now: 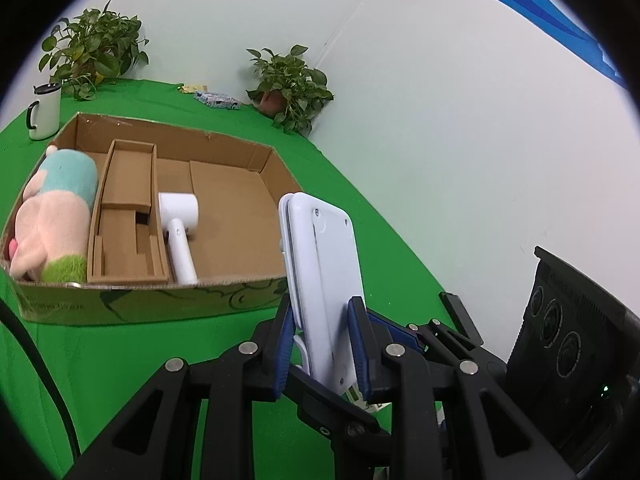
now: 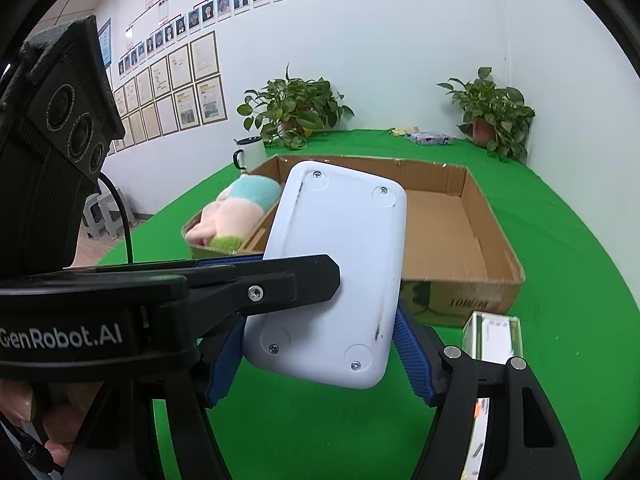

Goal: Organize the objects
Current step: 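Grasp the white case edge with the right gripper and lift, then carry the white case into the box and lower it beside the dryer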

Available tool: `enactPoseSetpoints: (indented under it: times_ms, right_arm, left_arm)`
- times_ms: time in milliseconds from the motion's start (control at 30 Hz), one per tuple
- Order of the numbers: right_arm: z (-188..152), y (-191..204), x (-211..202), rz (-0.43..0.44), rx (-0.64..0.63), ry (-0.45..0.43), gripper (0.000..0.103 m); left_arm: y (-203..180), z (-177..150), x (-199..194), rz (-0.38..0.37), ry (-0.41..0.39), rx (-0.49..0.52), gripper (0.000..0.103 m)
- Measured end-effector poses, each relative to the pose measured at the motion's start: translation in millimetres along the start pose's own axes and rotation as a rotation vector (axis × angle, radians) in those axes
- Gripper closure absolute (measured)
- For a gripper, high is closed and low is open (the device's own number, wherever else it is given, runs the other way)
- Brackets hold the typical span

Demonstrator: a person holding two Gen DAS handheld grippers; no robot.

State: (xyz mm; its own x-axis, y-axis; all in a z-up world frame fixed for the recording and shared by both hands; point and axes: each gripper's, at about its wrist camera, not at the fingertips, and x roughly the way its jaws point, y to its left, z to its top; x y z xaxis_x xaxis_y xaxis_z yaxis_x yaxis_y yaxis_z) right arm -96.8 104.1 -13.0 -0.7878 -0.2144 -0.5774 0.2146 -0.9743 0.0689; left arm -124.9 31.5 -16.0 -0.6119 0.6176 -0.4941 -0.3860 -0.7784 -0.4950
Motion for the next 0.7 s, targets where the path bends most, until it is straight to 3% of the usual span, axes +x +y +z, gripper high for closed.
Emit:
enactPoseSetpoints:
  times_ms: [700]
  right_arm:
    - [76, -7, 15, -0.012, 0.002, 0.001, 0.036]
  left_arm:
    - [6, 60, 15, -0.006, -0.004, -0.006, 0.079]
